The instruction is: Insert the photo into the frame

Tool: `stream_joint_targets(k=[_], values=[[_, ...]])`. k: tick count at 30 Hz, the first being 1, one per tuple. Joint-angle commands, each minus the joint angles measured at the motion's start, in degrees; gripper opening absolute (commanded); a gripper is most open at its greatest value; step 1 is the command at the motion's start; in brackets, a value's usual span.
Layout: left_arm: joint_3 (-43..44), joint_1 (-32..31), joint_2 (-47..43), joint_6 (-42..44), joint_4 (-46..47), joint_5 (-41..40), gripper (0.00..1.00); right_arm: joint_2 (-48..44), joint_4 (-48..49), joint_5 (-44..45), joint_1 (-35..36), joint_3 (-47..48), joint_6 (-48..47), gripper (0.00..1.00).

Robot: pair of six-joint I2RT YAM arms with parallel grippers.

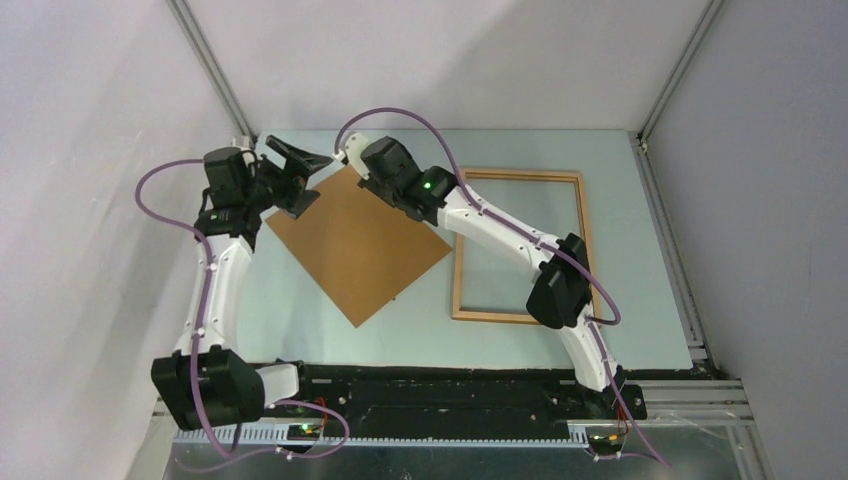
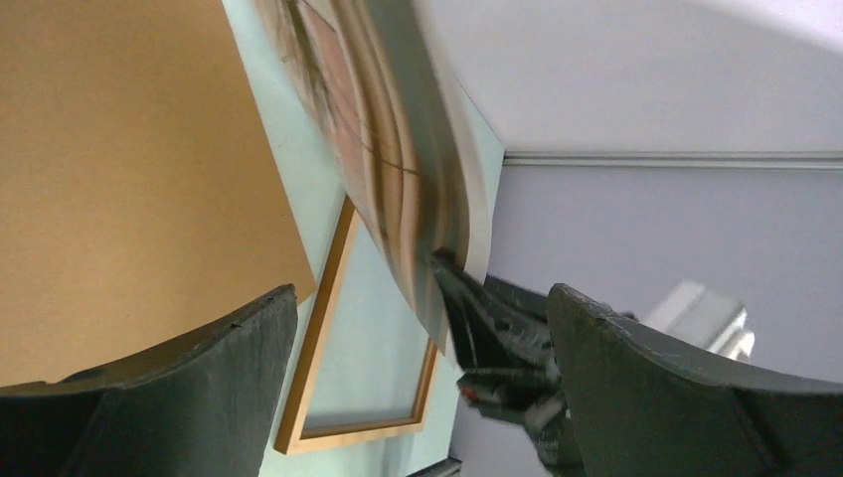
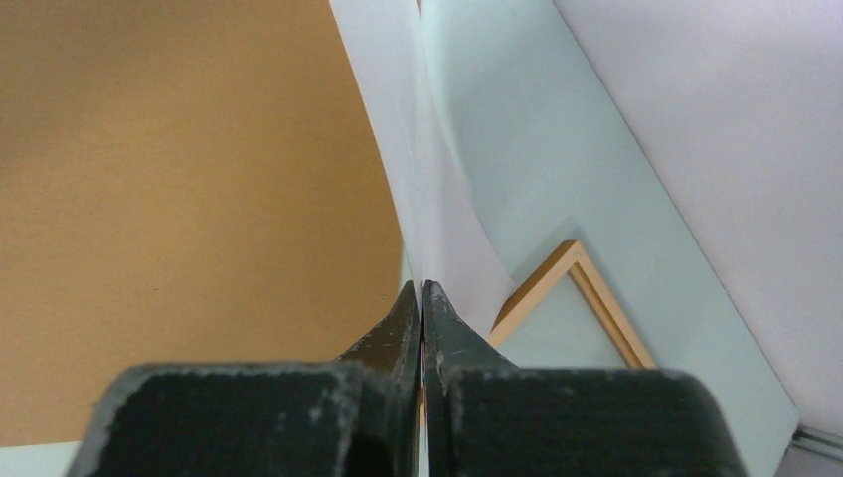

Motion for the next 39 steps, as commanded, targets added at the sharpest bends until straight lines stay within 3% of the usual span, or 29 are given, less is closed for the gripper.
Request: stream_joint_targets(k=[1,16,39], values=[[0.7,-1.5,2.3,-3.8,5.6,0.6,1.0,0.3,0.9,-0.8,2.0,0.2,1.9,0.0],[-3.0,-3.8,7.2,-7.1,11.3,0.2,0.98,4.4,0.3,-0.6,4.8,1.7,2.7,0.0],[-9.6,-4.6,7.7,-7.3,17.9,-1.3,0.56,4.5,1.8,3.1,7.0,2.5,3.9,0.0]])
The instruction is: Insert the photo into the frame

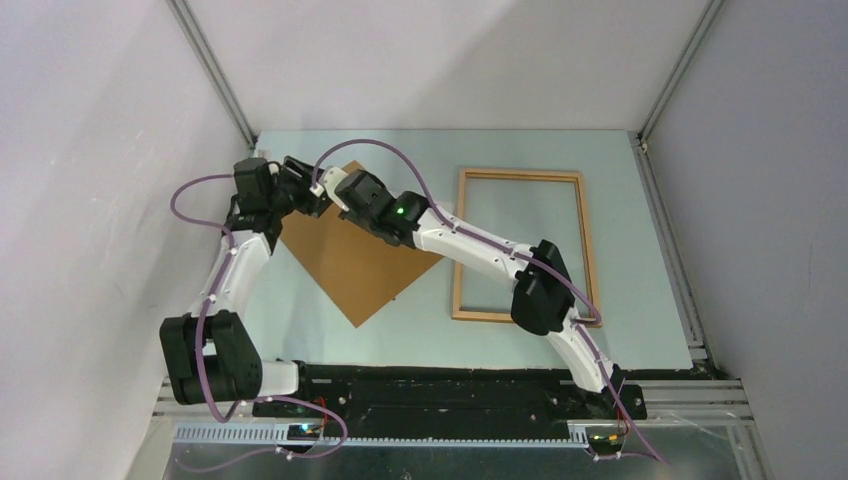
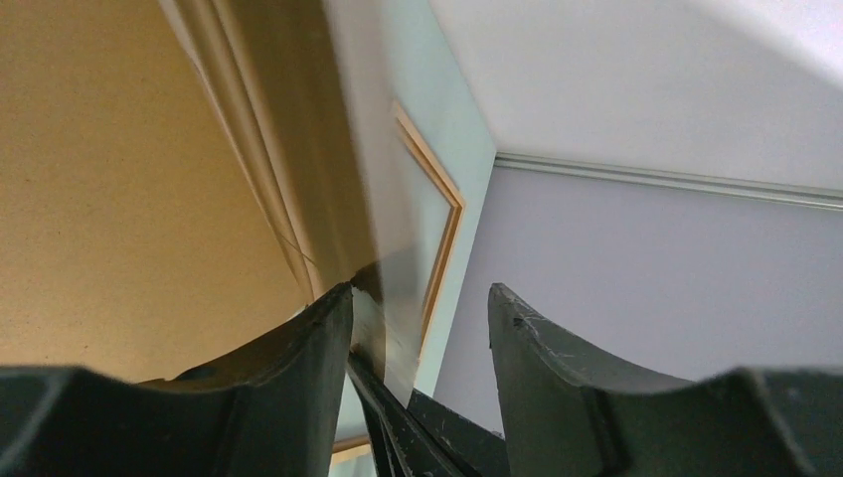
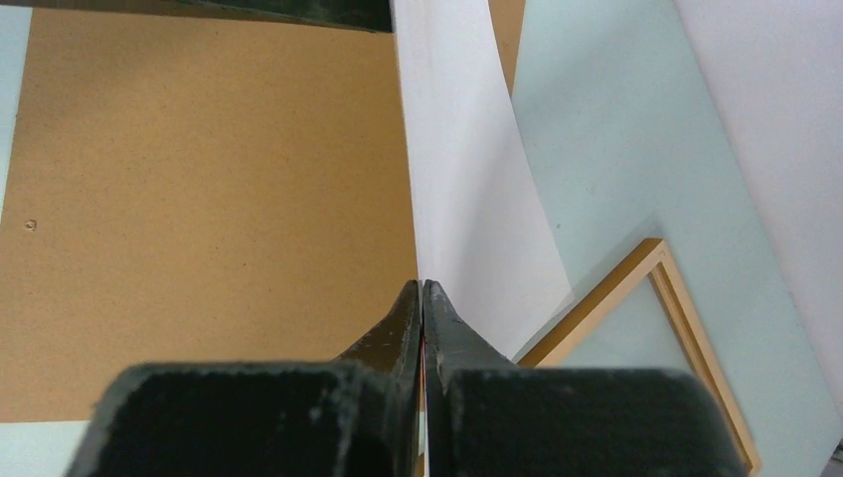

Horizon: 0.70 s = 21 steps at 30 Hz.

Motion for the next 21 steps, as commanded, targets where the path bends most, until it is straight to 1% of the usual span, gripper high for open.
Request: stream_joint_targets(k=[1,8,15,19,21], values=[[-0.3,-0.8,0.5,1.4,2.2,-0.5,0.55,-0.2,3.4,2.1,0.9,3.0,0.6,0.0],[-0.6,-0.9,1.3,2.3,2.3,-1.0,0.44,0.2,3.8,3.1,1.7,3.7,0.1,0.01],[-0.6,-0.9,1.5,2.8,2.4,-1.1,0.38,0.7,3.7,3.6,2.1,4.6,0.0,0.04],[-0.6,-0.9,1.6,2.8,2.5,-1.1,0.3,0.6,3.7,3.8,2.3,4.6,-0.2,0.08],[-0.5,-0.9,1.6,2.8,2.6,-1.0,0.23,0.5,3.8,3.8,2.4,4.6,-0.2,0.1]])
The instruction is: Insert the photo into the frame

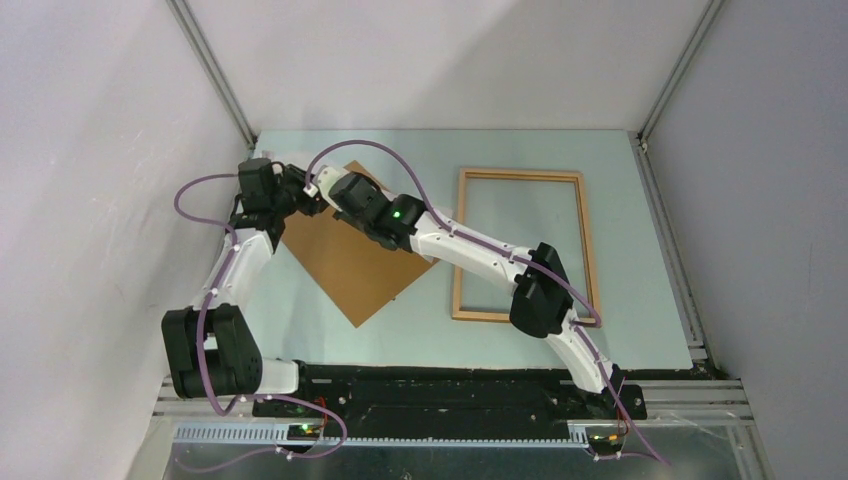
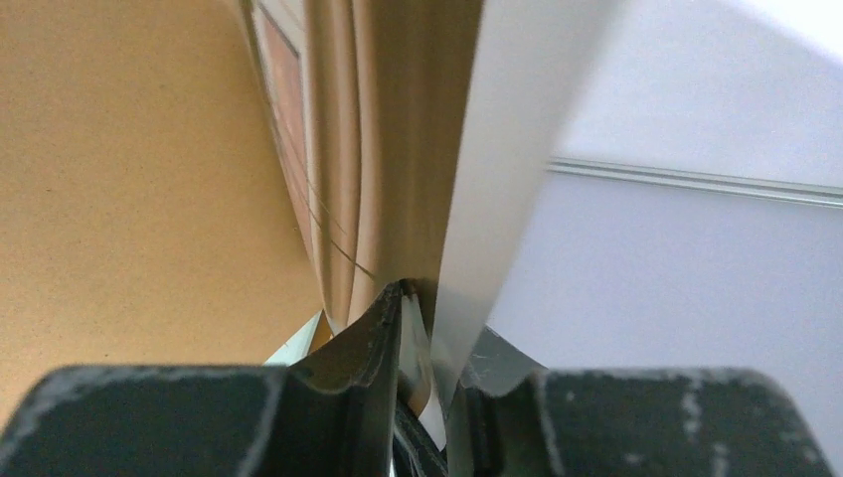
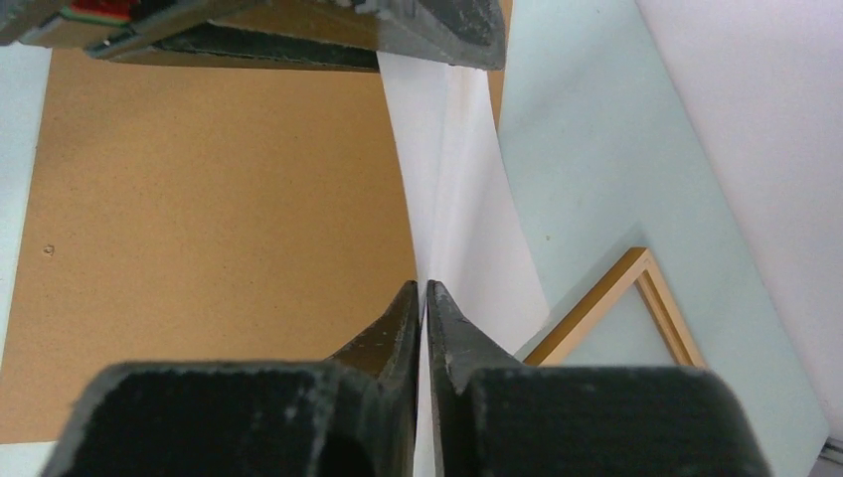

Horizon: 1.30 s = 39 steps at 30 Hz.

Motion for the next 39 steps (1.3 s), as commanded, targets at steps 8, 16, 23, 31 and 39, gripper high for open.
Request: stream_joint_targets(k=[8,16,23,31,39], values=[[0.2,-0.3,-0.3,2.2,1.9,0.0,0.0,-1.0,2.6,0.8,0.9,2.4,0.1,0.37],[5.5,-0.3,1.1,9.0,-0.2,2.7,0.0,-6.3,1.0,-2.6,1.9,-0.4,3.5,0.85],[12.1,-0.2,0.7,15.8,-3.1,6.6,0.0,-15.0,0.1,-5.1,2.0,-3.9,5.7,0.95],[20.9,-0.4,3.4,20.0,-6.8,8.6,0.0,-23.8,-1.5,-6.9,0.4,-4.2,6.4,0.96],[29.1,-5.1,6.6,22.1,-9.6,14.5,0.0,-29.9,0.4,-7.1,-8.1,-6.3,7.0,0.96]])
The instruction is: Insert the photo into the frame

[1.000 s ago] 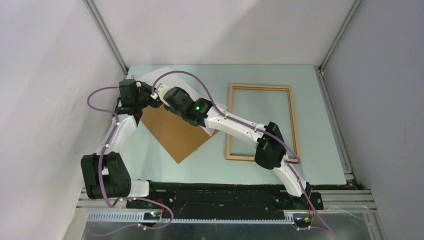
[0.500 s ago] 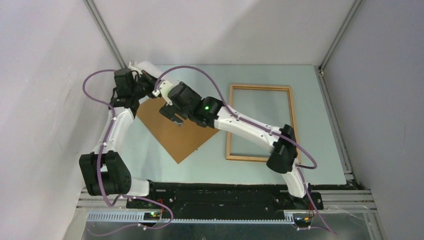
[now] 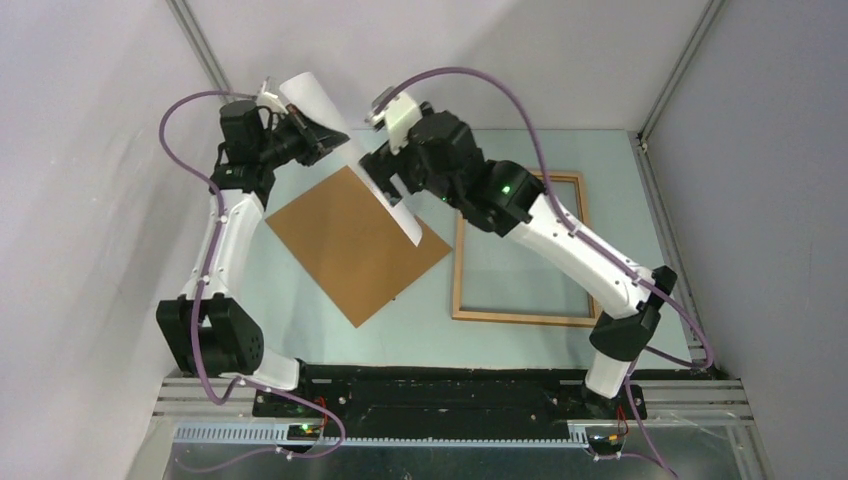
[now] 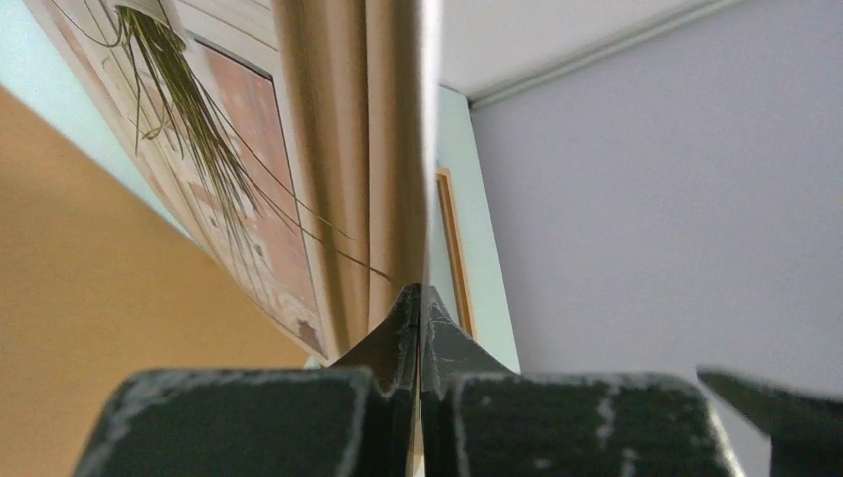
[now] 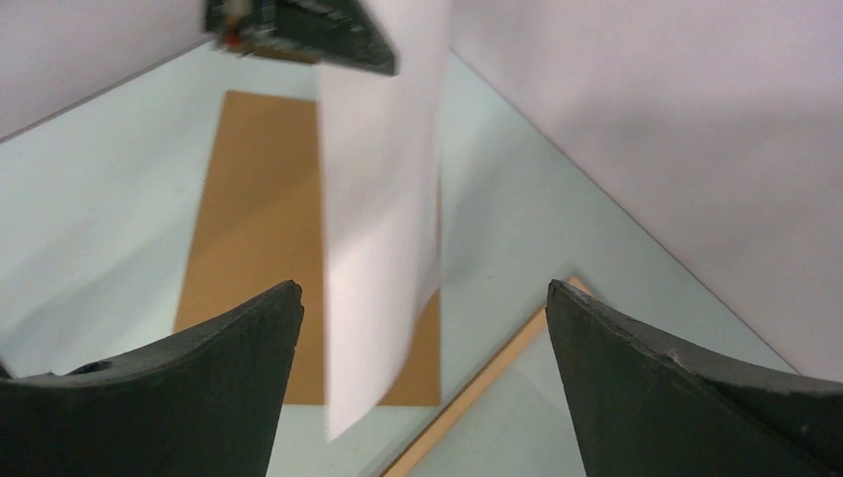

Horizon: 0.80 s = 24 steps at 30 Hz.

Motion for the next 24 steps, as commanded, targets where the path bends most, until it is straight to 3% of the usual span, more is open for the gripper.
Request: stream_joint_targets(k=[1,6,13,20,24], values=[[5.1,-5.2,0.5,3.4,-1.6,5.6,0.0,-4.1,2.4,-0.1,-6.7,-2.2,1.3,0.96],[8.4,-9.9,-0.8,4.5,-2.2,10.2,0.0,-10.9,8.7,-3.5,-18.1,-14.2,3.4,0.97],[12.8,-19.9,-0.9,4.5,-2.7,13.9,0.0,-18.9,14.9,-16.2,-37.9,-32.2,8.0,0.96],[24.0,-32.3,7.9,1.5,-2.7,15.7,0.0,-23.0,14.7,-29.0,-59.6,-41.0,14.6,0.92],[31.1,-37.4,13.1,-0.9,-2.6,17.5,0.0,-26.8,14.7,-31.7,-66.7,-44.9,15.3,0.91]])
